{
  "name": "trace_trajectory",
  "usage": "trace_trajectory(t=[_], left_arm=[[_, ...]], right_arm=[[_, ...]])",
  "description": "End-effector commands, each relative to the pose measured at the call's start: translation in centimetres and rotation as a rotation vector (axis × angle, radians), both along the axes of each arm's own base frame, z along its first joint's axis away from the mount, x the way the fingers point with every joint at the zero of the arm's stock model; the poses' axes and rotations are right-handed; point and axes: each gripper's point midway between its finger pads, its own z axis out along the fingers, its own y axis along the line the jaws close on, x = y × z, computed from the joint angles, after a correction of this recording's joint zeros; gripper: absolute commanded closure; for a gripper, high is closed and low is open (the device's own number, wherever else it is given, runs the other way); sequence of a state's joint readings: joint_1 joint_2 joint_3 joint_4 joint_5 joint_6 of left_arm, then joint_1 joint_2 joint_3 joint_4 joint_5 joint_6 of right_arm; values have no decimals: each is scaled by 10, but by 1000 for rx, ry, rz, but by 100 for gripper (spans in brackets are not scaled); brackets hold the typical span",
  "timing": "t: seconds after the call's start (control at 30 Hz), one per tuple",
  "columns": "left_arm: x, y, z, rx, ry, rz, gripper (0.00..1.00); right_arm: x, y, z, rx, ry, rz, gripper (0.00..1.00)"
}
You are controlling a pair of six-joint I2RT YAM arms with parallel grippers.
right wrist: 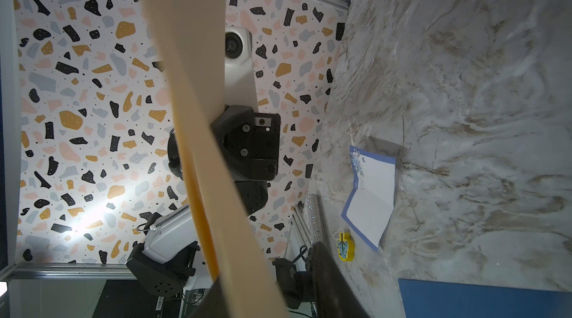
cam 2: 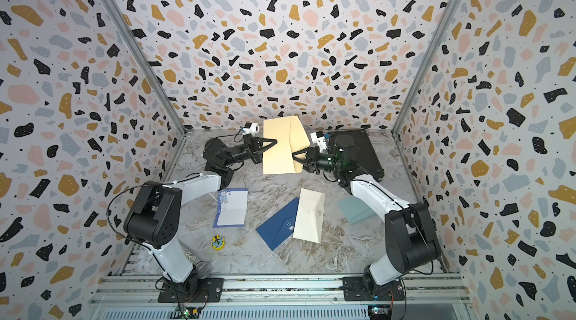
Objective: Take the letter paper out of the envelope
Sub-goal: Pick up the envelope from the envelope.
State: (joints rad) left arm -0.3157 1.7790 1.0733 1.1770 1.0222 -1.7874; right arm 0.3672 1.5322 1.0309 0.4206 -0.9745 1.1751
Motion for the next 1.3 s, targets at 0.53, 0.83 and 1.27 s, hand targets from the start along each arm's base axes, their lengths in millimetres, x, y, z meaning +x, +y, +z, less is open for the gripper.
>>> trace_trajectory(t=[0.53, 0.83, 1.27], left_arm=[[-4, 0, -2, 68, -4, 7, 77], [-3, 21, -34, 403, 31, 143, 46], [-21, -28, -3, 524, -8, 83, 68]], right_arm=[[-12, 4, 39, 96, -56, -7, 100], [-31, -52, -25, -543, -139, -113, 100], [-18, -98, -17, -862, -425, -237, 100]])
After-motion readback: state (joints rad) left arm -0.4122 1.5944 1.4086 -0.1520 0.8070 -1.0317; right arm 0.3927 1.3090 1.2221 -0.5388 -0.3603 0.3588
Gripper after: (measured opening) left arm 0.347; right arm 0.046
